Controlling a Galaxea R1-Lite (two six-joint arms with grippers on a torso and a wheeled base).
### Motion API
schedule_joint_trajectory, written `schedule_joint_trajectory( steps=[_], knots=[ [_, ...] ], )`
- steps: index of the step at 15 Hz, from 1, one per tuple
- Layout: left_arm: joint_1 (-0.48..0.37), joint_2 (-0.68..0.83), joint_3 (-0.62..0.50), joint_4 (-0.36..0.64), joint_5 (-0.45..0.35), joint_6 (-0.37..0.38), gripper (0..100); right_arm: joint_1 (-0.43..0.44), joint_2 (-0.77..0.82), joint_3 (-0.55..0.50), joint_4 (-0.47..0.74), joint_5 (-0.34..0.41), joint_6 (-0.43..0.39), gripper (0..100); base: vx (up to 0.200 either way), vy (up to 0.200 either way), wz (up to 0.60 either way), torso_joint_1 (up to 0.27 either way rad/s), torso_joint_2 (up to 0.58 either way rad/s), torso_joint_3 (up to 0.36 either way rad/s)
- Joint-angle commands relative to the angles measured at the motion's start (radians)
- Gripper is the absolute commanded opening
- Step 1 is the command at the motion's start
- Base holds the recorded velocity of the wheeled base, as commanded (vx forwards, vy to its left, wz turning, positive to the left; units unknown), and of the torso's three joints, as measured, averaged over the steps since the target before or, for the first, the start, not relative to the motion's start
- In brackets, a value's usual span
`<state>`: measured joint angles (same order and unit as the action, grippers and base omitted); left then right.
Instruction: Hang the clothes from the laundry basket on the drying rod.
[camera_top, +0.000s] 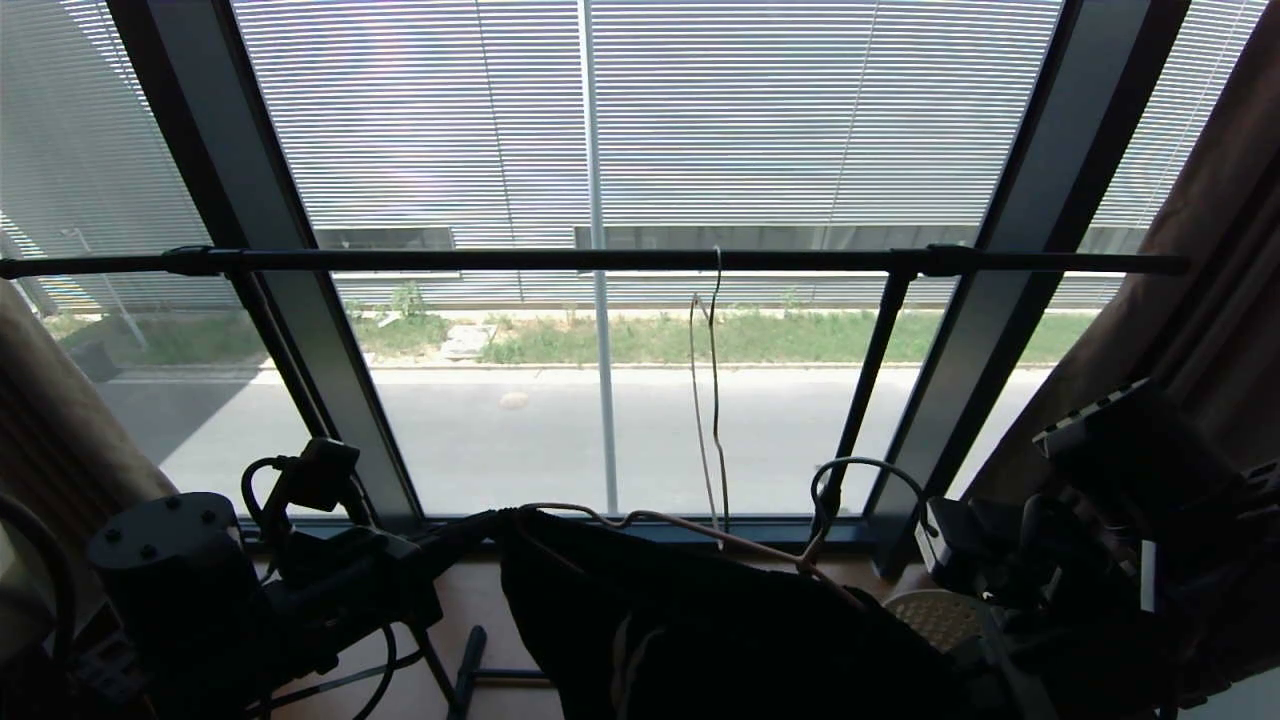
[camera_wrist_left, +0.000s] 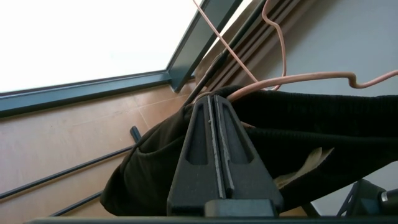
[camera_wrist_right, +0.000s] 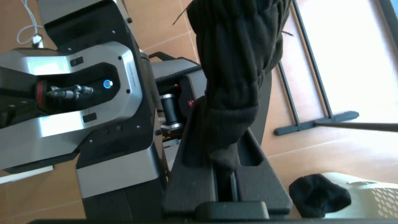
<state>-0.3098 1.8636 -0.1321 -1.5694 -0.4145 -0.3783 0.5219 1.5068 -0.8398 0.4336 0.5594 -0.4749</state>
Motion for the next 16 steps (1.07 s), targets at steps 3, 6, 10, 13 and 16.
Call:
schedule_joint_trajectory(
  steps=[3,6,10,13,16],
  knots=[
    [0.0,-0.012,-0.003,-0.001,-0.001,-0.001,0,0.012,0.023,0.008,0.0,-0.013,0.001,0,0.0,0.0,0.0,0.0,0.0,0.0],
    [-0.005,-0.02,-0.027,-0.001,-0.003,-0.001,0,0.012,0.036,0.008,-0.001,-0.052,0.001,0,0.0,0.0,0.0,0.0,0.0,0.0],
    [-0.026,-0.027,-0.067,-0.001,-0.003,0.002,0,0.013,0.05,0.008,-0.004,-0.068,0.001,0,0.0,0.0,0.0,0.0,0.0,0.0],
    [-0.074,-0.047,-0.132,0.058,-0.003,0.081,0,0.013,0.072,0.004,-0.015,-0.07,0.002,0,0.0,0.0,0.0,0.0,0.0,0.0],
    [-0.109,-0.096,-0.205,0.184,-0.003,0.091,0,0.013,0.075,0.001,-0.016,-0.07,0.002,0,0.0,0.0,0.0,0.0,0.0,0.0]
  ],
)
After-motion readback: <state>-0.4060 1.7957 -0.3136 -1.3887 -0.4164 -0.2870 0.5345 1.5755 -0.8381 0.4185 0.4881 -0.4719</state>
